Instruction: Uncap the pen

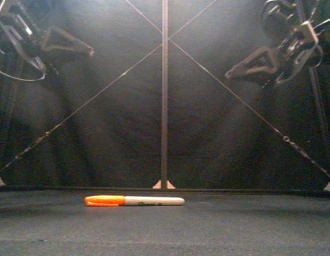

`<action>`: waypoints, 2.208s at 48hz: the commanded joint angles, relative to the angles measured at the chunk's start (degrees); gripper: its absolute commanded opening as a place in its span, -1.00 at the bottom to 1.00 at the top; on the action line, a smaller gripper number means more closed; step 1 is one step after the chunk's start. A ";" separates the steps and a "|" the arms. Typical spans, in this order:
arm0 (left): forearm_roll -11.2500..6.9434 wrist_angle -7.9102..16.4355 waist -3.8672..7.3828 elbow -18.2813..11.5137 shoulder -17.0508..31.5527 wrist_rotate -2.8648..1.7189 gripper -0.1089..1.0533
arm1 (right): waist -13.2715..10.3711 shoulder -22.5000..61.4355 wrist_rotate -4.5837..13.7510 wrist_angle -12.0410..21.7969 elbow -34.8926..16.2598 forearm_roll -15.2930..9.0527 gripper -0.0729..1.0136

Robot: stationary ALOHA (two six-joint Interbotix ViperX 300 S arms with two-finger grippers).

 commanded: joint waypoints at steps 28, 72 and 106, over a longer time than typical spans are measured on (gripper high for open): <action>0.00 -0.79 0.62 0.09 3.60 0.00 0.64 | 1.23 28.39 0.53 4.57 -17.67 -3.96 0.86; -0.18 2.11 1.76 -7.65 16.52 -0.26 0.68 | 1.85 24.17 0.62 10.72 -19.51 -3.69 0.07; -2.90 10.72 1.14 -12.83 26.89 -0.35 0.65 | 1.49 18.19 0.09 12.22 -18.19 -3.87 0.07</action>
